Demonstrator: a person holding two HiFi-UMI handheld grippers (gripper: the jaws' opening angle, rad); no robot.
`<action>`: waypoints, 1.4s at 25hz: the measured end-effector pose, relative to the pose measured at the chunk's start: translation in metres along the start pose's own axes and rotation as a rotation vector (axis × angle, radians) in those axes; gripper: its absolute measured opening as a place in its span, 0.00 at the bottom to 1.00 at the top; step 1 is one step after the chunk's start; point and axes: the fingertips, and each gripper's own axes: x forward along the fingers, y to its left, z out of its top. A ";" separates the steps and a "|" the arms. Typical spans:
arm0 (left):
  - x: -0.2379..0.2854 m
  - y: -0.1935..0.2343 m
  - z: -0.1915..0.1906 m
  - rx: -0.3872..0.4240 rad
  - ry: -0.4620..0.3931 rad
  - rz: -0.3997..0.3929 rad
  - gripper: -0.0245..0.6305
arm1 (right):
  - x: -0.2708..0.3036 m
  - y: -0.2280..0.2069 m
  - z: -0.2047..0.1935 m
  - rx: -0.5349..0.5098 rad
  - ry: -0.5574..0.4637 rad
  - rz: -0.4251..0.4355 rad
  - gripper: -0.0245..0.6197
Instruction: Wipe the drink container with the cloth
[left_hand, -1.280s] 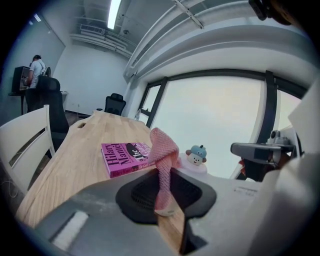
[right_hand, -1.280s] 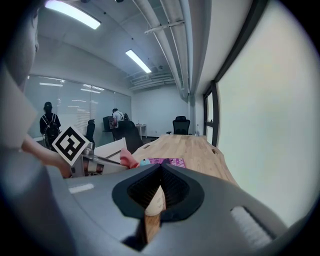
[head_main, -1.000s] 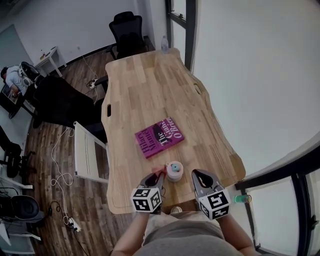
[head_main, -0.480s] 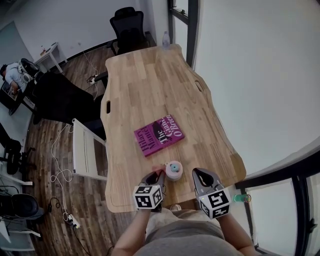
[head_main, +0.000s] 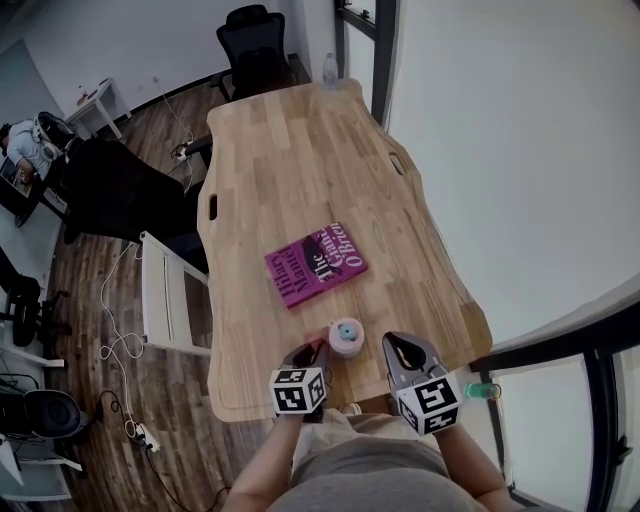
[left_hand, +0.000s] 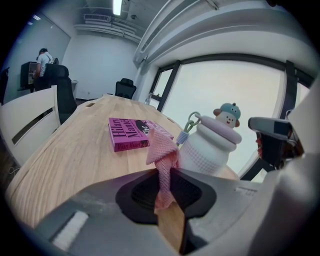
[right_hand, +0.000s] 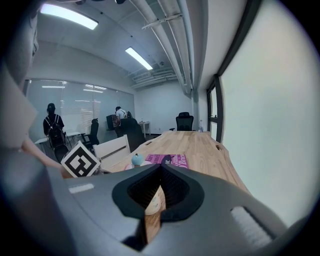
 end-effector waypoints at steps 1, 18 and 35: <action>0.001 0.001 -0.002 0.000 0.006 0.002 0.14 | 0.000 0.000 -0.001 0.001 0.004 0.000 0.04; 0.021 0.013 -0.041 0.013 0.118 0.037 0.14 | -0.004 0.002 -0.010 -0.013 0.032 0.001 0.04; 0.007 0.012 -0.036 0.036 0.103 0.041 0.14 | -0.018 0.014 -0.010 -0.017 0.016 0.003 0.04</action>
